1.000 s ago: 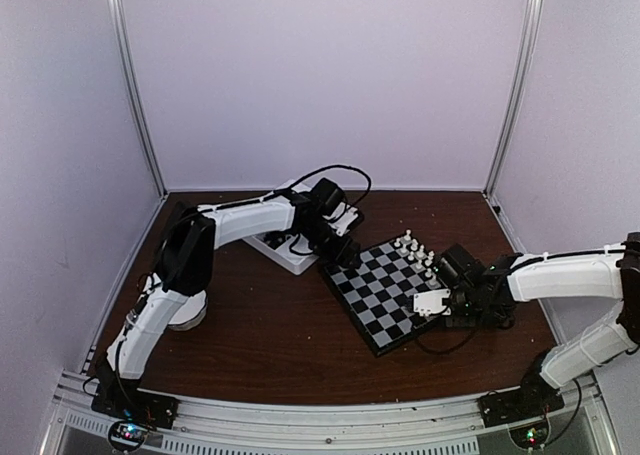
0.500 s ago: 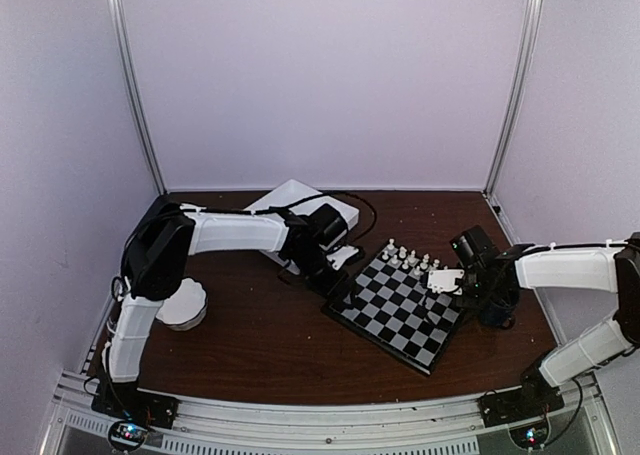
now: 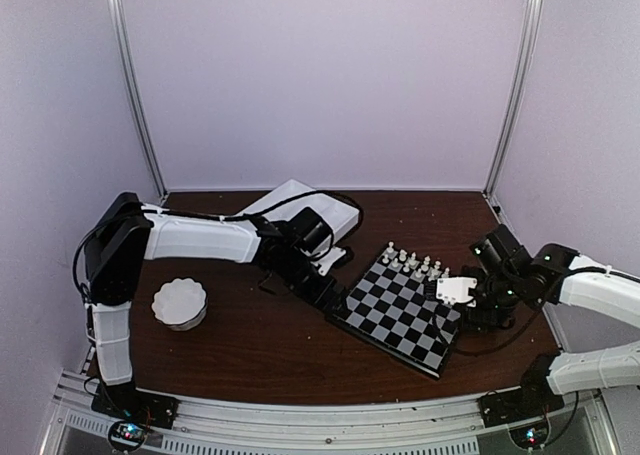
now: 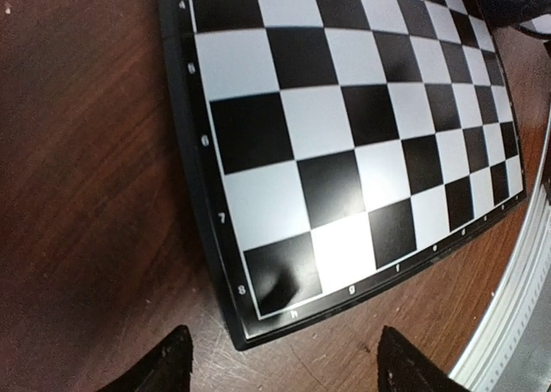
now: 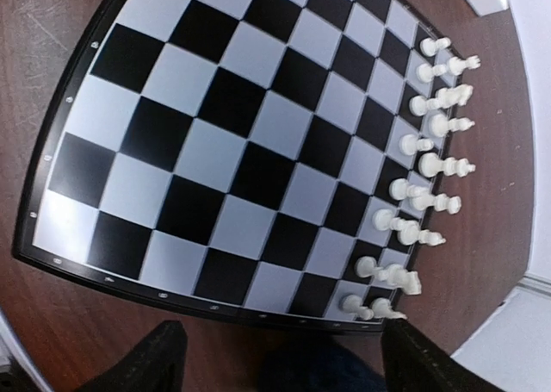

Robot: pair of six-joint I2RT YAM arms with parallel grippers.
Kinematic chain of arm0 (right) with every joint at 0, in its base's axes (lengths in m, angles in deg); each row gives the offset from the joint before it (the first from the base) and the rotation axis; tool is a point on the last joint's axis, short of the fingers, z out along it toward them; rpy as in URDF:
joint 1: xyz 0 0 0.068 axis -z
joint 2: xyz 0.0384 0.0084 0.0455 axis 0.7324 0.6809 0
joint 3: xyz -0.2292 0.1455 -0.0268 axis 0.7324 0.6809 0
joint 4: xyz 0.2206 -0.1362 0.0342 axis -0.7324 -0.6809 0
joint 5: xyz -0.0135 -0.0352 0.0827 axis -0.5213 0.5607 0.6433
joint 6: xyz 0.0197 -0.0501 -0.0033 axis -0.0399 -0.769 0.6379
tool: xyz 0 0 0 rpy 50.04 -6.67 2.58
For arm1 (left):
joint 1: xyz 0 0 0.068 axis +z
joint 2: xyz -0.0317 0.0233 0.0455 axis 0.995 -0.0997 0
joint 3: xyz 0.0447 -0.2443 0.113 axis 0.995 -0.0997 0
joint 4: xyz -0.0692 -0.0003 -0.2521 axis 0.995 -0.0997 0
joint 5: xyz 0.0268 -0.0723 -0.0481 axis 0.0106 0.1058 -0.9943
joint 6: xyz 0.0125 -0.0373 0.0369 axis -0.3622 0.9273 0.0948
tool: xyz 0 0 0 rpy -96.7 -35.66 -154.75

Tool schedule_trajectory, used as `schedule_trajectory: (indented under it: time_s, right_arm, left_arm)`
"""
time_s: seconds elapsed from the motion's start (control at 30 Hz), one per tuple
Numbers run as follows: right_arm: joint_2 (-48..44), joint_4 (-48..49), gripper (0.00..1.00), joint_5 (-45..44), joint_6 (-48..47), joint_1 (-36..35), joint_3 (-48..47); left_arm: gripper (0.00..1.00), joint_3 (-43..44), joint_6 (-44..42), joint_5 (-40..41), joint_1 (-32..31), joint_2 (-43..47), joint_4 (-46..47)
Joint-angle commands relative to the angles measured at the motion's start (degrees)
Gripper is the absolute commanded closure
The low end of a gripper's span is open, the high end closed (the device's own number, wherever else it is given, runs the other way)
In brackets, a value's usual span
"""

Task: Set up the chess pieces on the board
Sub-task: Adjust the chessboard at the center of the board.

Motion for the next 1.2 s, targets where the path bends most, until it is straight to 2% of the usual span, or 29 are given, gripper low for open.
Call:
schedule_trajectory:
  time_s: [0.0,0.1,0.3,0.43,0.57,0.73,0.97,1.17]
  right_arm:
    - [2.36,-5.94,0.06,4.53,2.28,-3.76,1.15]
    - [6.2,-5.21,0.01,3.78,2.96,-10.17,0.33]
    - [15.18,2.04,0.0,-2.61,4.48,-20.8,0.69]
    - [20.3,5.8,0.01,-7.03,4.71,-24.66,0.91]
    - [22.99,9.3,0.0,-13.91,3.77,-25.16,3.07]
    - [20.48,10.98,0.0,-18.22,1.33,-24.95,7.65]
    - [11.93,3.43,0.01,-13.45,3.76,-24.71,4.76]
    - [6.53,-4.23,0.0,-7.44,2.49,-21.4,3.65]
  left_arm:
    - [0.26,-0.39,2.96,1.66,1.85,0.96,5.9]
    - [0.27,-0.52,5.27,1.41,3.3,-0.1,7.53]
    - [0.27,-1.44,8.57,-0.46,4.21,-1.29,11.09]
    - [0.27,-1.42,10.26,-4.06,4.13,-3.16,13.37]
    - [0.27,-1.61,10.15,-4.09,3.71,-4.05,14.04]
    - [0.27,-2.34,9.65,-4.58,3.11,-4.59,14.05]
    - [0.27,-4.79,9.61,-5.24,2.35,-4.06,14.82]
    - [0.28,-5.14,9.65,-4.87,2.34,-3.51,15.04]
